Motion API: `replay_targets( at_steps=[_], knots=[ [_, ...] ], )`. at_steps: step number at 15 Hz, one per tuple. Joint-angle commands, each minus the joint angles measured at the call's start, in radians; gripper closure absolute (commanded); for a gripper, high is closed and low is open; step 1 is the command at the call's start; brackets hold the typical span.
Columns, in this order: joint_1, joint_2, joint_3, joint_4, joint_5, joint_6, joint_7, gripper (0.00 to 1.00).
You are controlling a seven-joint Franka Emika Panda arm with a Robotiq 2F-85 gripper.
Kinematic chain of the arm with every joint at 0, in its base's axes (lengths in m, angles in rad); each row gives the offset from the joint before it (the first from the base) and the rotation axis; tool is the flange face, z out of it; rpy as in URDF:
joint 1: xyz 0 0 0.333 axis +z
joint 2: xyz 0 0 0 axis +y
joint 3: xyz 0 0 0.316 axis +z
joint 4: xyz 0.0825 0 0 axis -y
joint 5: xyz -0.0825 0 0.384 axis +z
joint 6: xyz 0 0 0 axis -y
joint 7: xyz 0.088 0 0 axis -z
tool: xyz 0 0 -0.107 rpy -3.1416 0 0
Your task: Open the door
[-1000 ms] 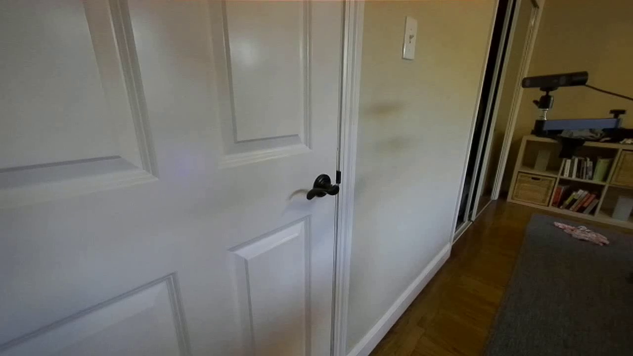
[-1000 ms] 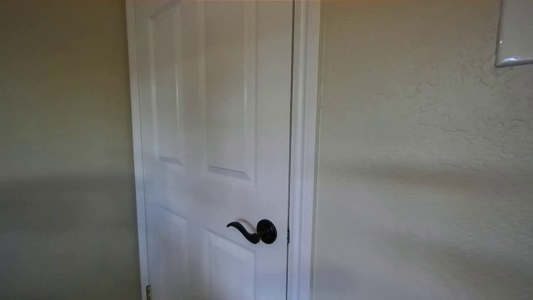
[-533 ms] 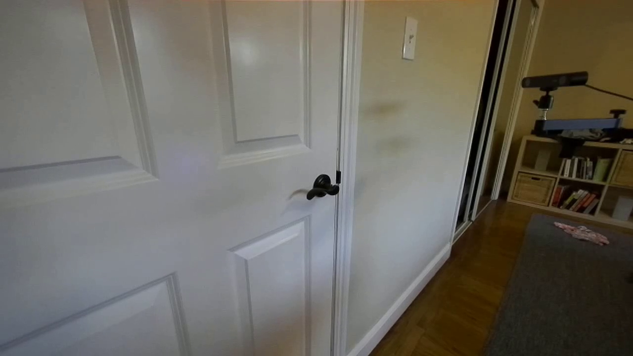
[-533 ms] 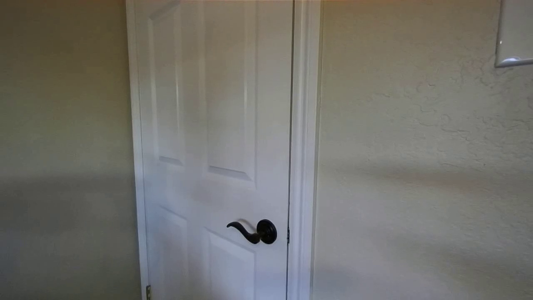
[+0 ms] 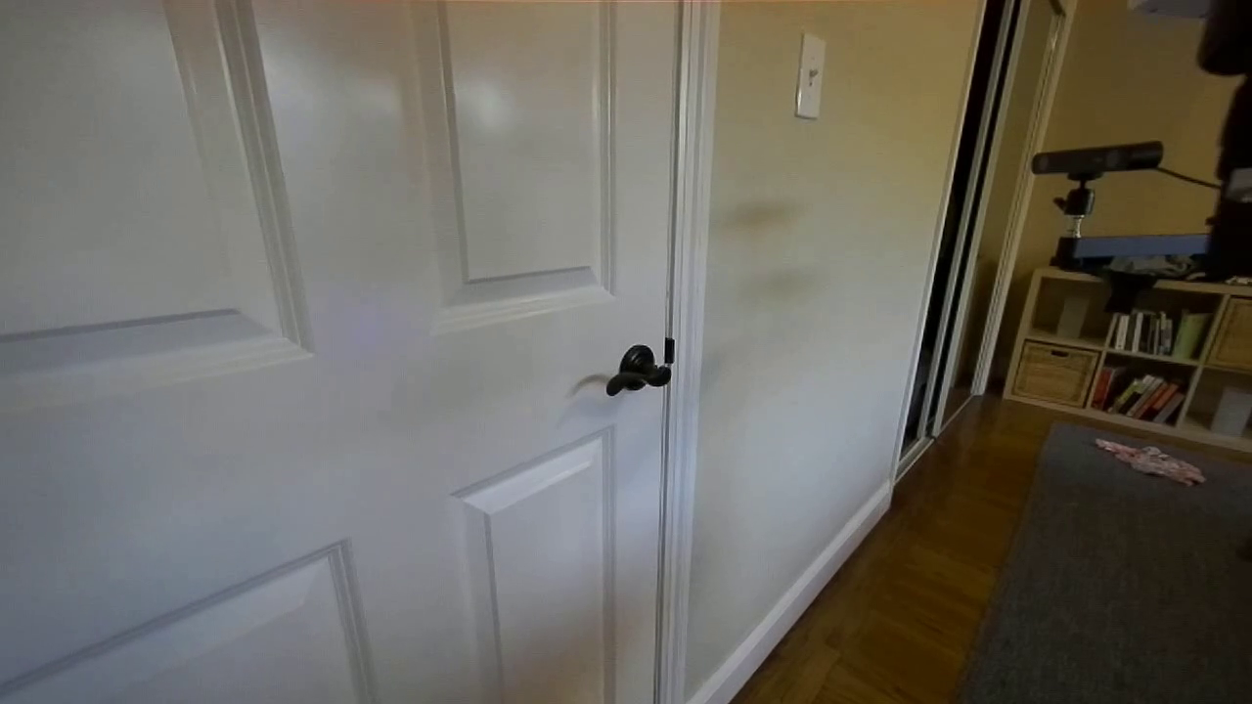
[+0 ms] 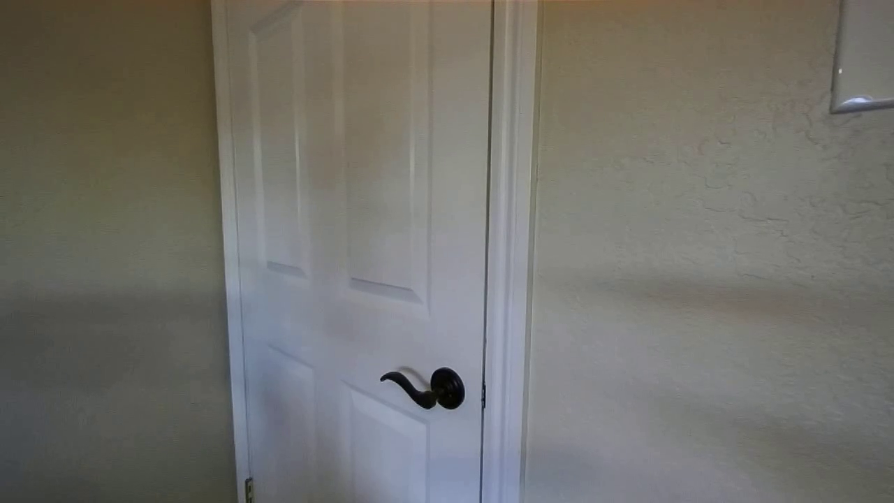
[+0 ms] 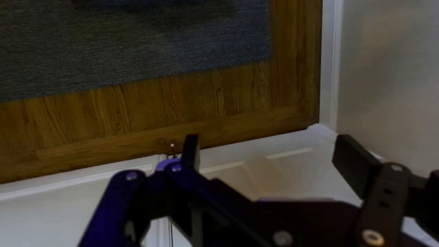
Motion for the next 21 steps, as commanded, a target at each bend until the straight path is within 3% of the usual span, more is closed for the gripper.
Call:
replay_targets(
  at_steps=[1,7,17,21],
  knots=[
    [-0.033,0.229,0.032,0.128,0.052,0.101,0.140,0.00],
    [-0.029,0.499,0.032,0.337,0.096,0.194,0.328,0.00],
    [-0.021,0.522,0.024,0.351,0.073,0.187,0.307,0.00],
    [-0.031,0.610,0.021,0.410,0.055,0.238,0.401,0.00]
  ],
)
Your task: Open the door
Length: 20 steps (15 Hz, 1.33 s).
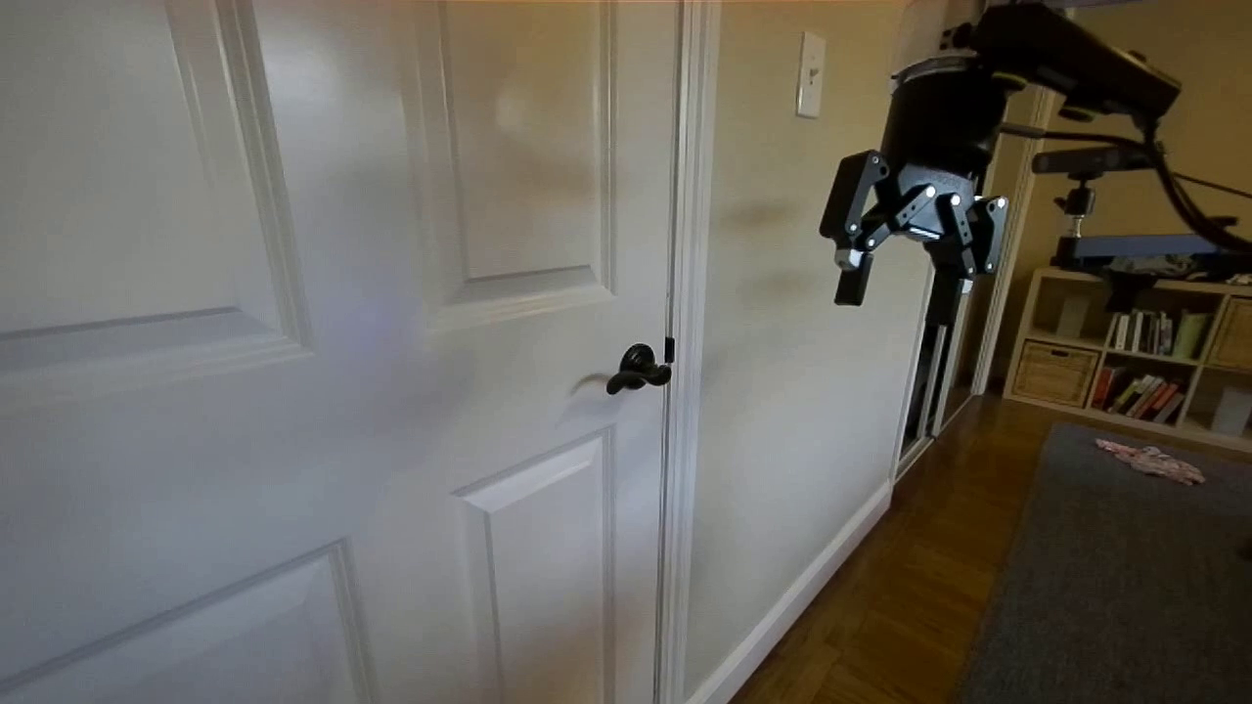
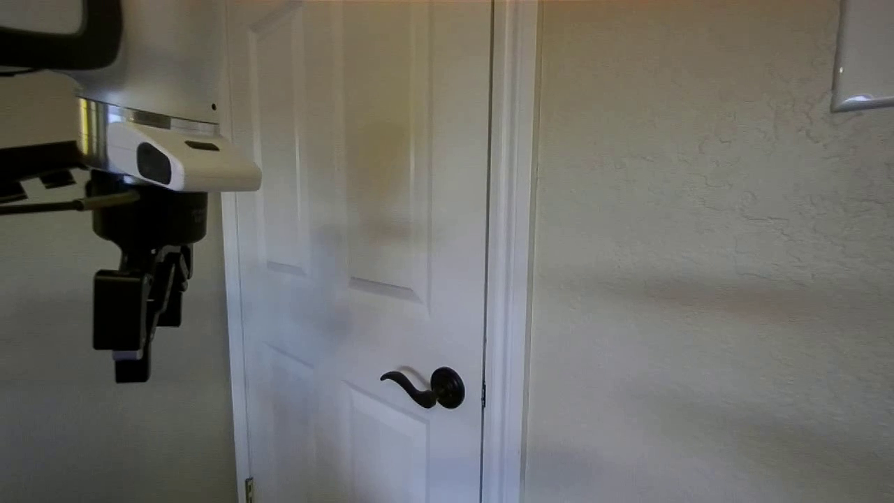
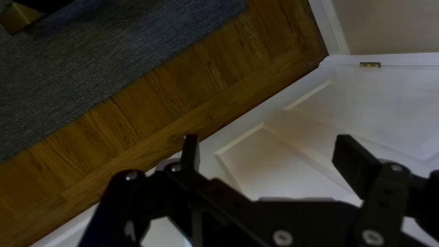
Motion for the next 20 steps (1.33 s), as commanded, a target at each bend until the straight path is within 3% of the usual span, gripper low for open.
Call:
replay_targets(
  at_steps=[1,9,11,20],
  knots=[
    [-0.016,0.094,-0.001,0.070,-0.019,0.060,0.106,0.00],
    [-0.009,0.286,-0.041,0.225,-0.016,0.116,0.252,0.00],
    [-0.012,0.273,-0.038,0.206,-0.003,0.104,0.208,0.00],
    [-0.008,0.331,-0.046,0.266,-0.014,0.111,0.246,0.00]
  ],
)
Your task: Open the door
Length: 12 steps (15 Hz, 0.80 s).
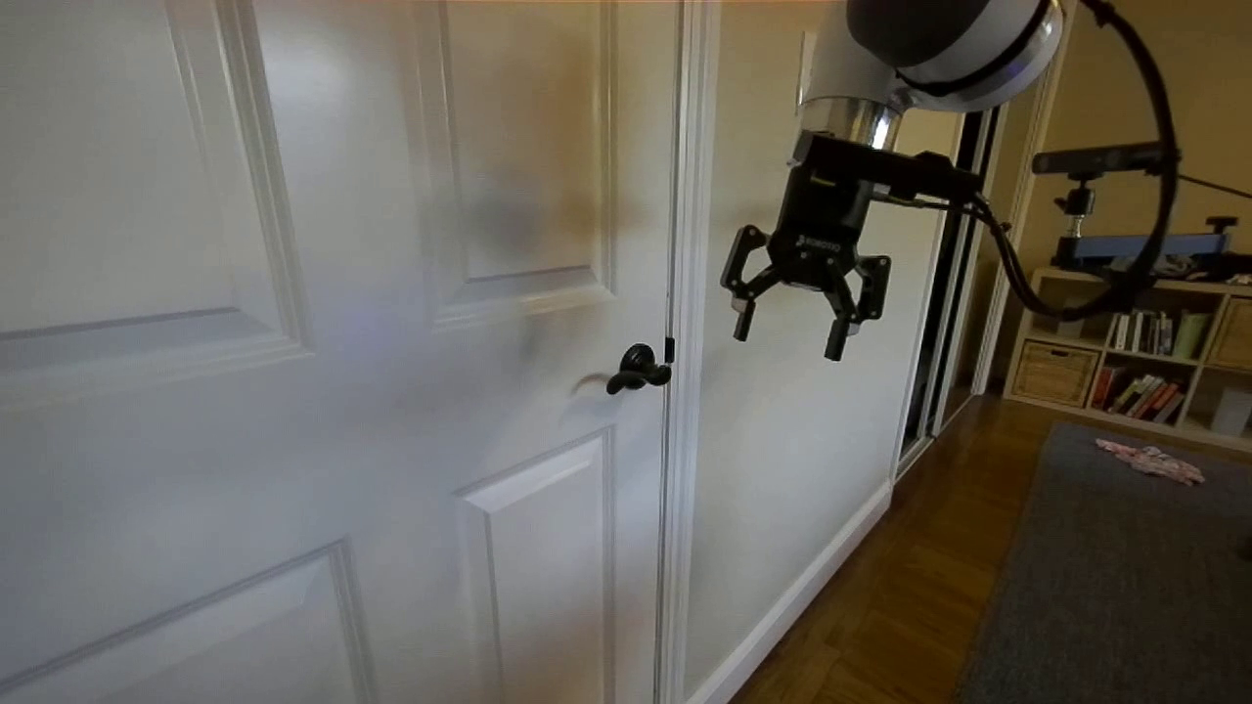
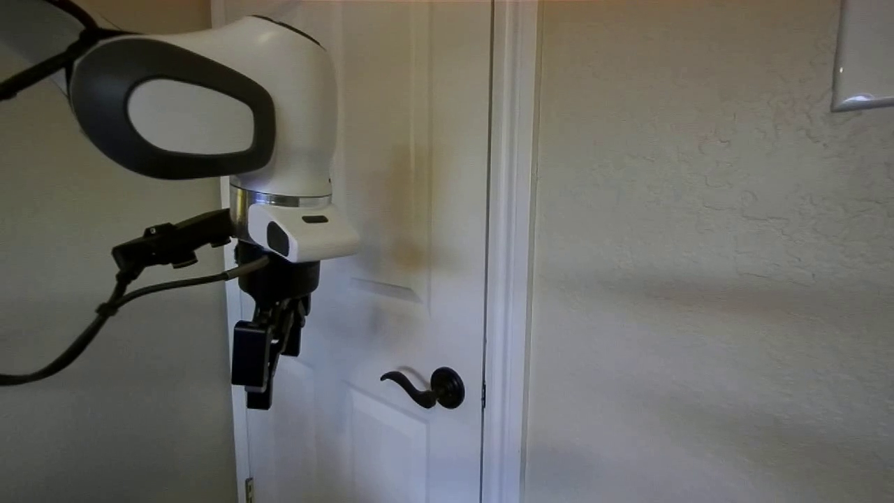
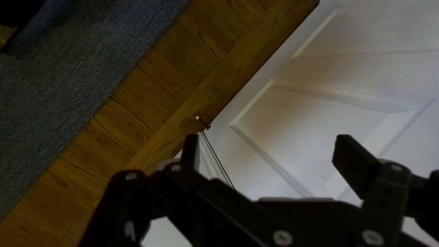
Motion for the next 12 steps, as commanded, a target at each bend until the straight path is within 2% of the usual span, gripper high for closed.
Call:
replay_targets(
  at_steps=[1,12],
  knots=[
    [0.006,0.042,-0.015,0.042,-0.013,0.014,0.042,0.00],
    [0.010,0.282,-0.035,0.283,0.025,0.059,0.261,0.00]
  ],
)
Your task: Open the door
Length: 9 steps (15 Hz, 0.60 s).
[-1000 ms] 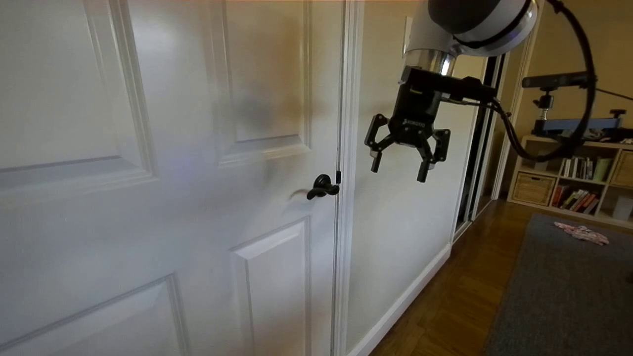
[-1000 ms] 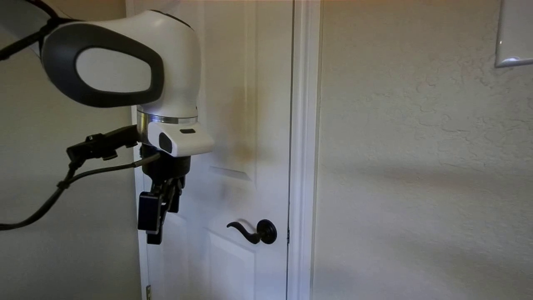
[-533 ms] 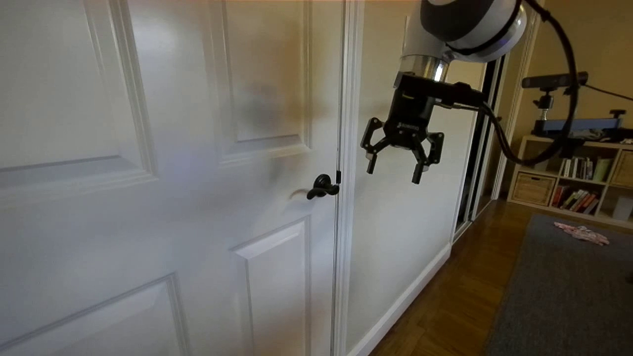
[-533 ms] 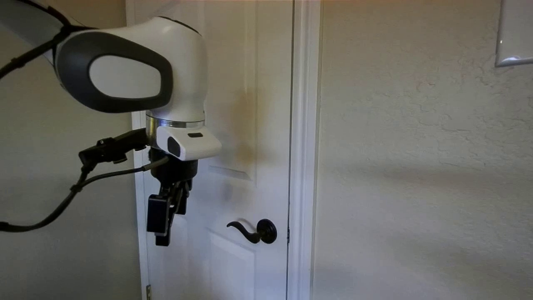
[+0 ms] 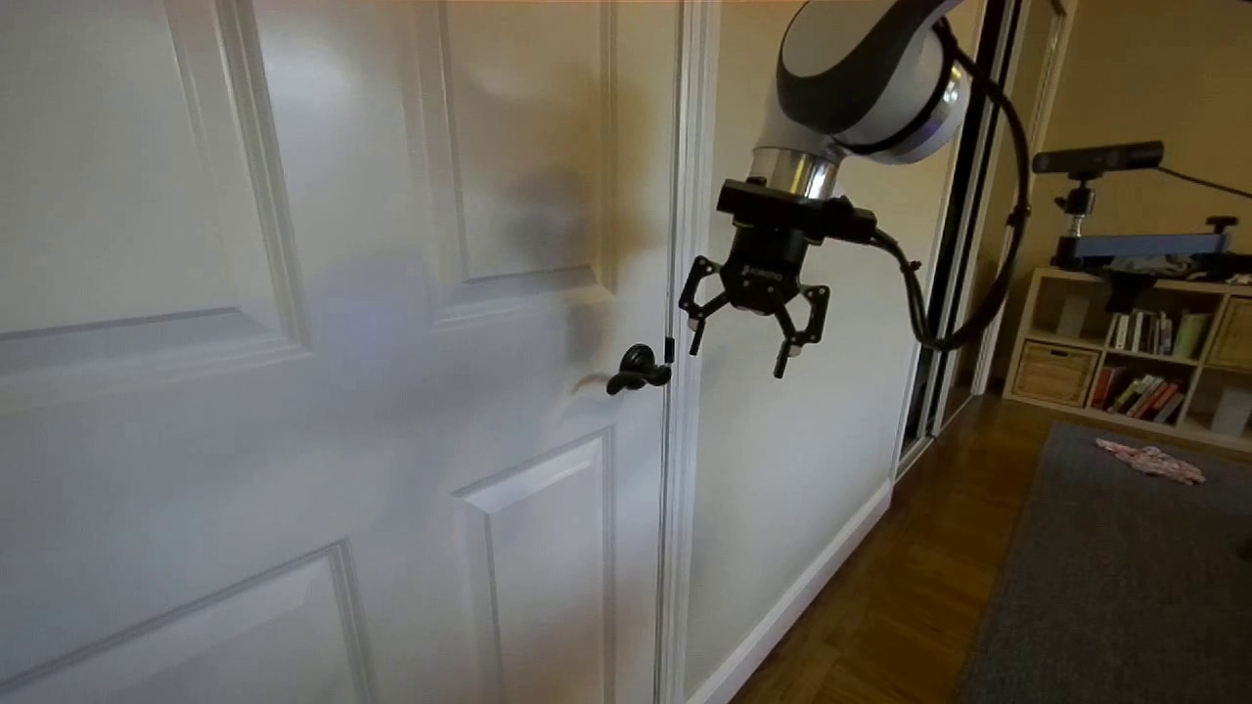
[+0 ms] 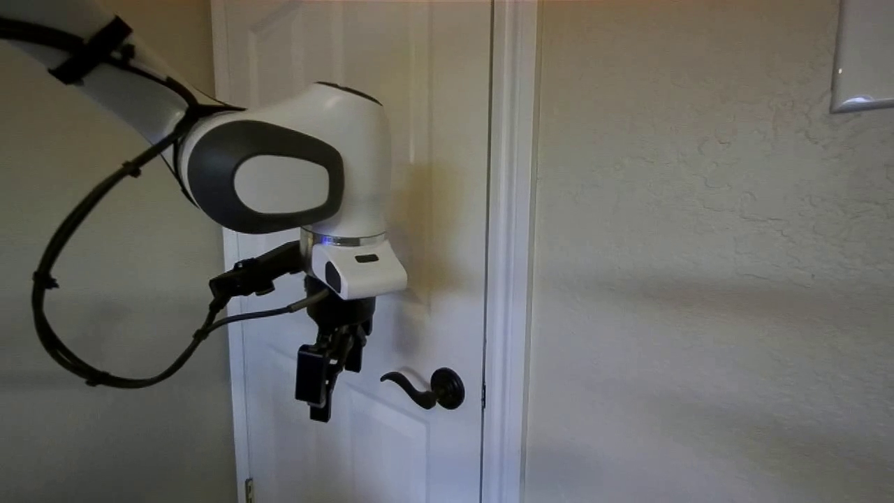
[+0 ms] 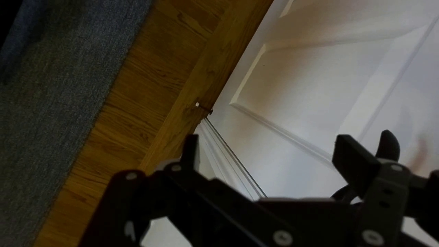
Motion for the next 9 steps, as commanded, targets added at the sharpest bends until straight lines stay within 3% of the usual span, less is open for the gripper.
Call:
replay_targets(
  at_steps=[1,9],
  knots=[
    [0.007,0.107,-0.006,0.116,0.020,0.012,0.081,0.00],
    [0.007,0.231,0.008,0.263,0.054,0.077,0.199,0.00]
  ],
)
